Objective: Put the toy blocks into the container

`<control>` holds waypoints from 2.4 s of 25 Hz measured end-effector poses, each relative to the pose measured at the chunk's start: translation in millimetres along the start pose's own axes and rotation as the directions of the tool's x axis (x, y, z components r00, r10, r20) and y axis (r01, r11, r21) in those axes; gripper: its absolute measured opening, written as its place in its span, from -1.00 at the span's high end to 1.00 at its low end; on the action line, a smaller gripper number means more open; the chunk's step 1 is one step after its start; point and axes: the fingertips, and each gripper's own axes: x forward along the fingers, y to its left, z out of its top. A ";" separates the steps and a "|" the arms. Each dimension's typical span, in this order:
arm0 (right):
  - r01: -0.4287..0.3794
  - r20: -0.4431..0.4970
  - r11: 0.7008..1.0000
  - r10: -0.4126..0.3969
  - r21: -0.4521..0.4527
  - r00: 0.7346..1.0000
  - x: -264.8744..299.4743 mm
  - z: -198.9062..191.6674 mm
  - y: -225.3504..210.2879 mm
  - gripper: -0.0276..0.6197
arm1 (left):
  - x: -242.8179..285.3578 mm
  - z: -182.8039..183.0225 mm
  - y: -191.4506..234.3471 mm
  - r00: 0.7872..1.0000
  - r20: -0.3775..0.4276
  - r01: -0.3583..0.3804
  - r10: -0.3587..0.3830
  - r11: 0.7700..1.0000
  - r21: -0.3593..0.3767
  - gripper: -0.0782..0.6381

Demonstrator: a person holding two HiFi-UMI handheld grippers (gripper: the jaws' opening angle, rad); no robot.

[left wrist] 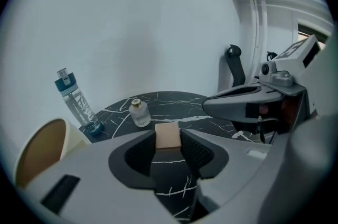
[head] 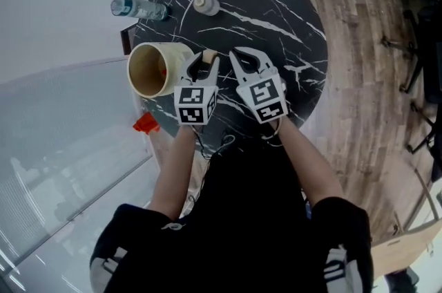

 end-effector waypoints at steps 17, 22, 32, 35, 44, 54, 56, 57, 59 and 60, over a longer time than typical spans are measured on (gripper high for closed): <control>-0.097 -0.033 0.983 0.093 -0.157 0.995 27.5 9.1 125.7 0.92 | -107.8 -70.3 46.9 0.996 0.080 -0.037 0.049 0.989 -0.145 0.38; -0.152 -0.050 0.966 0.145 -0.208 0.988 44.9 7.6 173.5 0.92 | -136.1 -92.7 74.6 0.991 0.095 -0.071 0.090 0.980 -0.184 0.38; -0.175 -0.079 0.937 0.159 -0.302 0.984 67.6 20.7 233.2 0.92 | -185.1 -108.3 132.7 0.977 0.158 -0.109 0.145 0.970 -0.219 0.38; -0.141 -0.050 0.943 0.132 -0.302 0.990 70.4 34.5 237.2 0.92 | -193.2 -94.1 147.5 0.968 0.205 -0.103 0.144 0.975 -0.199 0.38; -0.018 0.032 0.956 0.029 -0.291 0.999 65.6 66.0 226.7 0.92 | -196.1 -45.1 167.5 0.944 0.312 -0.061 0.110 0.985 -0.161 0.38; 0.051 0.045 0.959 -0.040 -0.277 0.998 56.7 70.2 212.0 0.92 | -149.4 -46.7 162.9 0.968 0.246 -0.028 0.053 0.994 -0.103 0.38; 0.060 0.047 0.960 -0.049 -0.275 0.998 54.6 69.9 208.0 0.92 | -145.5 -48.1 161.7 0.970 0.237 -0.027 0.052 0.994 -0.108 0.38; 0.064 0.049 0.959 -0.053 -0.274 0.997 53.6 69.7 206.4 0.92 | -144.0 -49.2 161.4 0.971 0.233 -0.028 0.053 0.993 -0.112 0.38; 0.070 0.048 0.960 -0.059 -0.271 0.997 51.5 68.8 204.1 0.92 | -140.4 -51.5 159.8 0.975 0.219 -0.021 0.045 0.993 -0.112 0.37; 0.071 0.045 0.961 -0.061 -0.268 0.997 50.2 68.1 203.2 0.92 | -138.9 -51.8 157.9 0.976 0.216 -0.011 0.035 0.994 -0.109 0.37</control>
